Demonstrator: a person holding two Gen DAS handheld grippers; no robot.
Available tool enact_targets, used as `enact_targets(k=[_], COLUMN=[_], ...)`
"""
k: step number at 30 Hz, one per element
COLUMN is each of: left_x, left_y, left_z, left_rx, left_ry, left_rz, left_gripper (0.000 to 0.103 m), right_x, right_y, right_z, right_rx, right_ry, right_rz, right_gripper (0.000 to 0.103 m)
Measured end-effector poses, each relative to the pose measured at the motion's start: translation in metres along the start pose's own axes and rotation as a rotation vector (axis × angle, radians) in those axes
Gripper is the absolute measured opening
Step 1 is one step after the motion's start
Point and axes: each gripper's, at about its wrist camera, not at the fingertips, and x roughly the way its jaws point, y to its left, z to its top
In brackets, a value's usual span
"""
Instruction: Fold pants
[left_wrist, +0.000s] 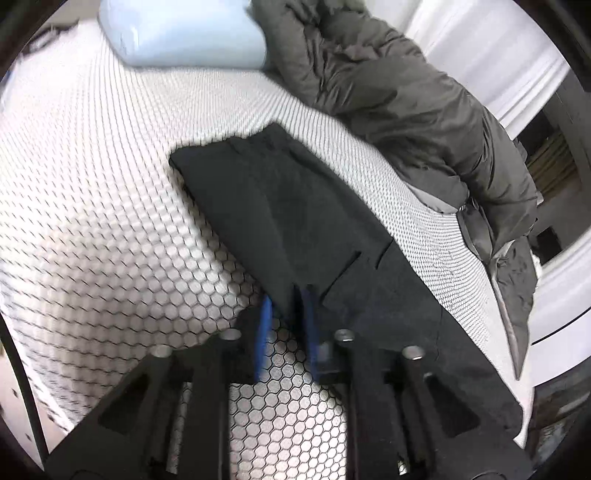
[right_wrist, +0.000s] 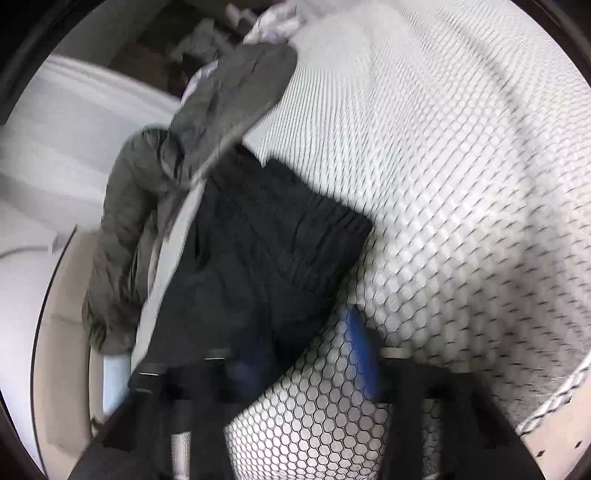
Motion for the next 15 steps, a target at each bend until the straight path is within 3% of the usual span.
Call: enact_targets(k=[2,4,6,7,8,10,13,15], left_x=[-0.015,-0.025,-0.029,-0.030,-0.030,-0.029,-0.025,-0.022], left_y=[-0.002,-0.006,-0.014,-0.019,-0.024,-0.035,-0.055,-0.073], left_z=[0.000,0.001,-0.001,-0.002,-0.003,-0.009,-0.019,-0.029], left_rx=[0.000,0.002,0.016,0.021,0.025,0.041,0.079,0.128], left_ry=[-0.051,-0.076,-0.073,-0.073,-0.072,-0.063,-0.044,-0.038], left_rz=[0.004,-0.009,-0.044,-0.059,-0.069,-0.090,-0.114,-0.130], left_gripper=[0.052,0.056,0.056,0.056,0.056,0.056,0.056,0.056], right_x=[-0.004,0.001,0.010,0.013,0.014,0.005,-0.011,-0.005], right_y=[-0.003,-0.009,-0.015,-0.015,-0.013,-0.004,0.010,-0.001], right_z=[0.001,0.004,0.006,0.007,0.007,0.001,-0.004,-0.005], right_rx=[0.020,0.075,0.125,0.125,0.113,0.068,-0.037,-0.047], right_ry=[-0.036,-0.046,-0.046,-0.054,-0.048,-0.071,-0.088,-0.033], right_rz=[0.026,0.039,0.060,0.049,0.028,0.015,-0.018,-0.084], right_gripper=[0.074,0.074,0.066,0.038,0.022,0.014,0.014,0.026])
